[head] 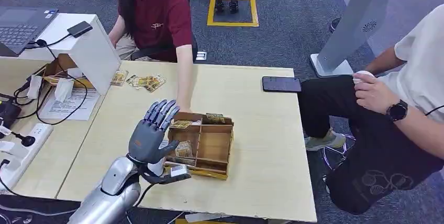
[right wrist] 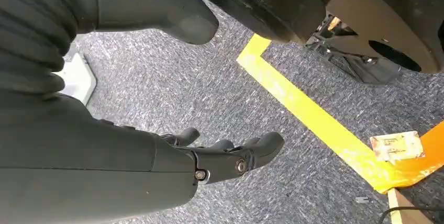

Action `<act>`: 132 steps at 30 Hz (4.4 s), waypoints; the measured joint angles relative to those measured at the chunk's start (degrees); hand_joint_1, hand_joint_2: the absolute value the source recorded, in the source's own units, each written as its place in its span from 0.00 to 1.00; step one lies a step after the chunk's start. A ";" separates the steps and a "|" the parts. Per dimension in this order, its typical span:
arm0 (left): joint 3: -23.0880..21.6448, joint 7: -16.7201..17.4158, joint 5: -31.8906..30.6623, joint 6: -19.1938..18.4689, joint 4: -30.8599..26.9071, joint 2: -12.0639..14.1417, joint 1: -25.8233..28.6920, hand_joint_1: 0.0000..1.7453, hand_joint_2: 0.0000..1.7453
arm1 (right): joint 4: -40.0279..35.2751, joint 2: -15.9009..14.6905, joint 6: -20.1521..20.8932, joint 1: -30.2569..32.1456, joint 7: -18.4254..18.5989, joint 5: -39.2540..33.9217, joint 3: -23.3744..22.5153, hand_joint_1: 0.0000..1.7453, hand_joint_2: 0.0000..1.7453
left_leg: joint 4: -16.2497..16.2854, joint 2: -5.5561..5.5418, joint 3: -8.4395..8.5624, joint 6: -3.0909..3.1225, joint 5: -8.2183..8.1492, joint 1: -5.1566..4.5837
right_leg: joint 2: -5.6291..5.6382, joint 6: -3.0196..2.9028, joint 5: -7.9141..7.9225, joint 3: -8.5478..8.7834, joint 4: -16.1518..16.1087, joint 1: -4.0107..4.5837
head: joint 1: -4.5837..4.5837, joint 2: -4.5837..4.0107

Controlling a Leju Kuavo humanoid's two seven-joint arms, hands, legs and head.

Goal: Pass the card to the sensor for recognition and then transmit it.

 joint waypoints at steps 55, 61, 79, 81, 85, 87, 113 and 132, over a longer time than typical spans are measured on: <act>7.21 -5.44 5.36 0.04 9.51 -6.08 -1.04 1.00 1.00 | -0.70 0.02 0.24 -0.40 0.28 -0.28 1.03 0.00 1.00 | 0.00 0.00 -0.01 0.00 0.00 0.00 | 0.00 0.00 0.00 0.00 0.00 0.00 | 0.02 -0.02; 7.21 -5.66 6.91 0.13 10.45 -6.05 -1.47 1.00 1.00 | -0.70 0.02 0.13 -0.45 0.24 -0.52 1.03 0.00 1.00 | 0.00 0.00 -0.01 0.00 0.00 0.00 | 0.00 0.00 0.00 0.00 0.00 0.00 | 0.02 -0.02; 7.17 -7.41 17.38 -0.28 10.66 -5.40 -2.04 1.00 1.00 | -0.70 0.02 -0.20 -0.68 0.09 -0.92 1.03 0.00 1.00 | 0.00 0.00 0.00 0.00 0.00 0.01 | 0.01 0.00 0.00 -0.01 0.00 0.01 | 0.02 -0.02; 7.17 -7.36 20.47 -2.24 7.39 -4.40 -2.07 1.00 1.00 | -0.68 0.02 -0.39 -0.64 -0.11 -1.20 1.01 0.00 1.00 | 0.00 0.00 -0.01 -0.03 0.02 0.02 | 0.01 0.00 0.00 -0.02 0.01 0.02 | 0.04 0.00; 7.17 -6.53 24.37 -7.09 -1.47 -2.12 -2.53 1.00 1.00 | -0.52 0.02 -0.89 -0.57 -0.48 -1.36 0.92 0.00 1.00 | 0.00 -0.01 -0.01 -0.03 0.03 0.03 | -0.01 -0.01 0.00 -0.02 0.02 0.03 | 0.04 -0.02; 7.17 -6.07 25.09 -8.63 -5.37 -1.23 -2.53 1.00 1.00 | -0.44 0.02 -0.96 -0.56 -0.50 -1.46 0.87 0.00 1.00 | 0.00 0.00 -0.01 -0.03 0.03 0.03 | 0.01 -0.01 0.00 -0.02 0.02 0.02 | 0.02 0.00; 5.48 -7.45 24.57 -12.44 -16.29 0.96 1.80 0.00 1.00 | 0.18 -0.28 -1.64 0.76 -3.80 -1.36 0.85 0.00 1.00 | 0.00 -0.05 -0.05 -0.03 0.02 0.02 | -0.03 0.00 -0.03 -0.04 0.00 0.01 | 0.04 -0.02; -2.53 -7.76 13.82 -12.33 -22.14 2.64 5.24 0.00 1.00 | 1.38 -0.50 -1.20 1.97 -3.32 -0.61 0.87 0.00 1.00 | -0.01 -0.02 -0.07 -0.04 0.02 0.02 | -0.01 -0.01 -0.01 -0.06 0.01 0.01 | 0.02 -0.02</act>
